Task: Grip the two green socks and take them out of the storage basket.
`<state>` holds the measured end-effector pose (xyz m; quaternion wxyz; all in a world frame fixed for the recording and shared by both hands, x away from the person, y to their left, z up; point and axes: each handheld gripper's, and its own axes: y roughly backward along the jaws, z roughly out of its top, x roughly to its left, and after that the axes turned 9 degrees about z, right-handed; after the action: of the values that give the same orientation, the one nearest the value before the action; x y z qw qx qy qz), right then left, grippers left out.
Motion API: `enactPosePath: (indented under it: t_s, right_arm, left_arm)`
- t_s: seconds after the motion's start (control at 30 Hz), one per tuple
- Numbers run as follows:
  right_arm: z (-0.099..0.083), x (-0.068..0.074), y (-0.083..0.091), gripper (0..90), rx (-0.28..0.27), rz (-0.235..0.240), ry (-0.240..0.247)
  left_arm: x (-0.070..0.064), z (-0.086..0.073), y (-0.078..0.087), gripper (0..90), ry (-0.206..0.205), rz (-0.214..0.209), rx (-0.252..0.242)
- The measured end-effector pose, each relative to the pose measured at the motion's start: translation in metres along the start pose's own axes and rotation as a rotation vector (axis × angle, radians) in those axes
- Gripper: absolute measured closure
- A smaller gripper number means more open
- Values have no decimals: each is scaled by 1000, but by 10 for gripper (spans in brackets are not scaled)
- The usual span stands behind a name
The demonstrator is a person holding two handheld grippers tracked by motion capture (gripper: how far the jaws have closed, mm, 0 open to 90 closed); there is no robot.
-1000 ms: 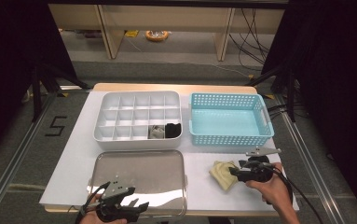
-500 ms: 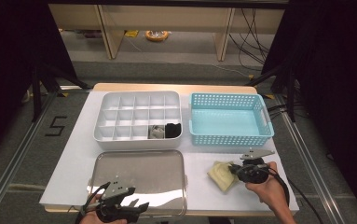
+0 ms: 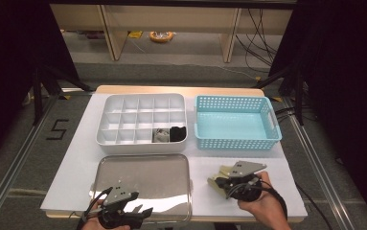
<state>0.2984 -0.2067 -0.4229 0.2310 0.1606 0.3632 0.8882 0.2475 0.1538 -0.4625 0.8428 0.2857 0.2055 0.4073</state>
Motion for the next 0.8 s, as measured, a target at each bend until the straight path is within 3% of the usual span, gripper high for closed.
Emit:
enactPosePath:
  t_s: [0.07, 0.1, 0.37, 0.53, 0.7, 0.8]
  right_arm:
    - [-2, 7, -11, 864, 13, 23, 6]
    - [-3, 10, -16, 864, 20, 32, 10]
    - [-7, 21, -38, 848, 62, 100, 6]
    - [-8, 20, -39, 772, 74, 120, -1]
    - [-7, 18, -37, 639, 24, 143, -41]
    - [-4, 10, -24, 618, -2, 93, -42]
  left_arm:
    - [0, 0, 0, 271, -7, -4, 3]
    - [-2, 0, -1, 271, 19, -6, -11]
    - [-2, -1, -2, 271, -4, -2, -3]
    - [-2, -1, -3, 271, -14, -4, 3]
    - [-2, -1, -3, 271, -11, -2, 14]
    - [-3, -2, -4, 271, 0, -5, 12]
